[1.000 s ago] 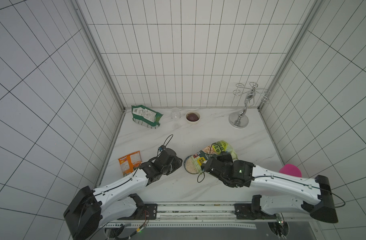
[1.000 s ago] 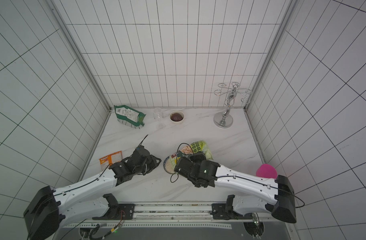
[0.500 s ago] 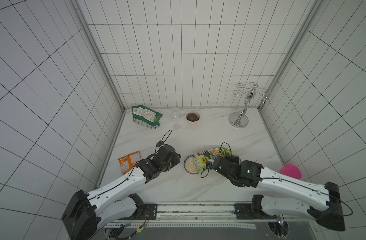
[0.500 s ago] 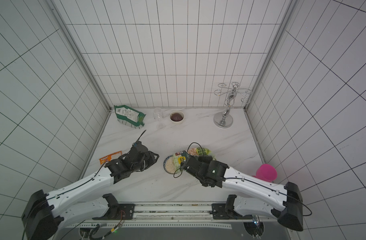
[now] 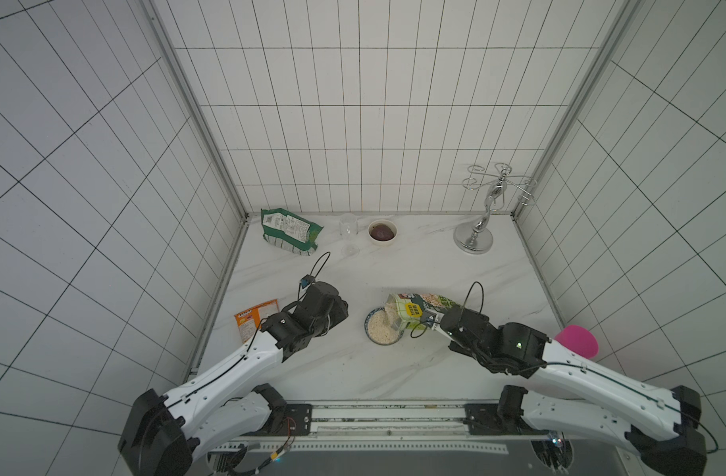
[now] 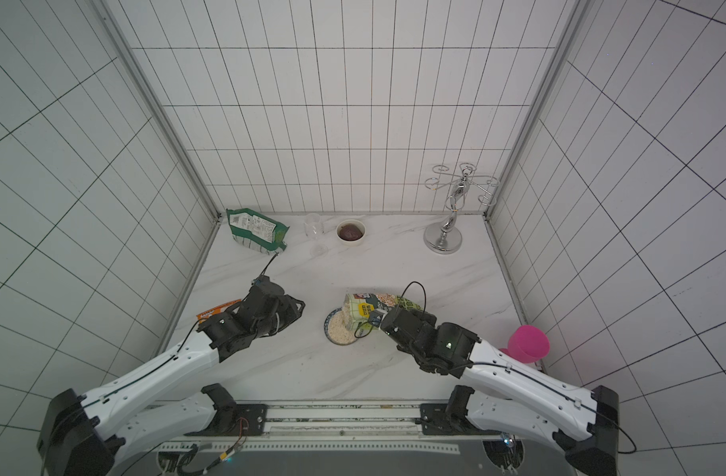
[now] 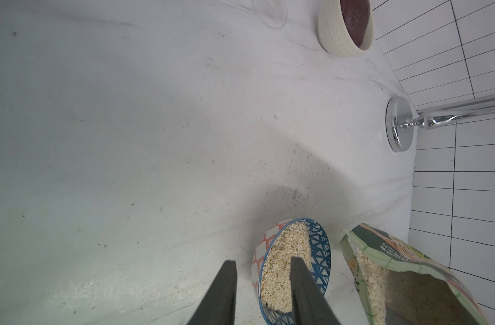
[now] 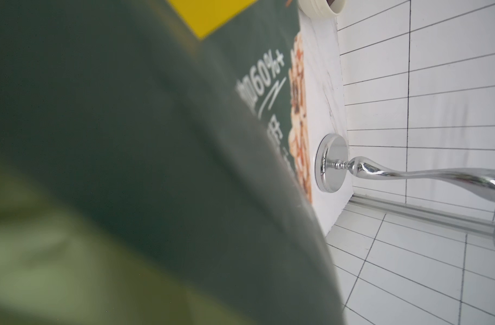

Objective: Pour the oats into the breakfast bowl
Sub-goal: Pour the oats into the bowl.

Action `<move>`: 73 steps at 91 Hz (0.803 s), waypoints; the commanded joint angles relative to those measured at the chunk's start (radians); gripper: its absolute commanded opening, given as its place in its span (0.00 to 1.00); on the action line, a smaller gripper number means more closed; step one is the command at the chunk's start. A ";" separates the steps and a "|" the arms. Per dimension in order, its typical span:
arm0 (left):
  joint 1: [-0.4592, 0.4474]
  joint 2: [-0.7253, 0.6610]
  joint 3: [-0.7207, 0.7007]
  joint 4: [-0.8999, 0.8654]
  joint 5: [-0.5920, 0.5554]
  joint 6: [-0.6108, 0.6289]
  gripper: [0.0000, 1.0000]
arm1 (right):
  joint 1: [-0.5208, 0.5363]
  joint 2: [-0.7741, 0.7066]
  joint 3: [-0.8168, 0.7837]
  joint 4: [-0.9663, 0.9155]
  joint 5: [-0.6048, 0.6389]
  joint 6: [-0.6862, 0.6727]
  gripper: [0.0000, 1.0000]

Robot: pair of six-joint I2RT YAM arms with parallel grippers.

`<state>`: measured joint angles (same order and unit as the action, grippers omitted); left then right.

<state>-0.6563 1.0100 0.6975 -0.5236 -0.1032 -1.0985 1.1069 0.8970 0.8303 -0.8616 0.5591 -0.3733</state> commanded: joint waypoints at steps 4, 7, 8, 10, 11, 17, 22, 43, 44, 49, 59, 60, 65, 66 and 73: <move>0.025 -0.026 0.033 -0.029 -0.014 0.038 0.35 | -0.079 -0.100 0.009 0.205 -0.017 0.155 0.00; 0.029 -0.028 0.034 -0.031 -0.014 0.039 0.35 | -0.113 -0.119 -0.001 0.231 -0.052 0.191 0.00; 0.030 -0.028 0.033 -0.032 -0.013 0.039 0.35 | -0.126 -0.126 -0.003 0.245 -0.066 0.205 0.00; 0.031 -0.029 0.034 -0.031 -0.011 0.039 0.35 | -0.152 -0.143 -0.009 0.272 -0.099 0.230 0.00; 0.031 -0.029 0.034 -0.030 -0.010 0.039 0.35 | -0.165 -0.148 -0.015 0.284 -0.114 0.246 0.00; 0.033 -0.024 0.036 -0.031 -0.001 0.039 0.35 | -0.250 -0.176 -0.047 0.377 -0.204 0.324 0.00; 0.034 -0.017 0.038 -0.030 0.011 0.039 0.35 | -0.327 -0.186 -0.086 0.475 -0.289 0.393 0.00; 0.035 0.015 0.035 -0.005 0.056 0.038 0.35 | -0.556 -0.027 -0.290 1.046 -0.489 0.541 0.00; 0.034 0.015 0.033 -0.002 0.056 0.038 0.35 | -0.558 -0.011 -0.297 1.078 -0.489 0.539 0.00; 0.033 0.012 0.023 0.010 0.056 0.040 0.35 | -0.569 0.079 -0.328 1.209 -0.491 0.520 0.00; 0.034 0.006 0.005 0.024 0.051 0.043 0.35 | -0.576 0.250 -0.360 1.363 -0.472 0.504 0.00; 0.034 0.006 0.003 0.024 0.050 0.044 0.35 | -0.577 0.263 -0.363 1.372 -0.470 0.507 0.00; 0.034 -0.001 -0.006 0.024 0.043 0.043 0.36 | -0.576 0.308 -0.387 1.412 -0.472 0.519 0.03; 0.034 -0.002 -0.009 0.024 0.042 0.042 0.37 | -0.575 0.314 -0.395 1.421 -0.473 0.523 0.06; 0.034 -0.017 -0.028 0.027 0.031 0.043 0.38 | -0.575 0.338 -0.442 1.467 -0.469 0.552 0.15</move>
<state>-0.6262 1.0187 0.7010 -0.5171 -0.0555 -1.0718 0.5362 1.2156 0.4408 0.3645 0.1112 0.1287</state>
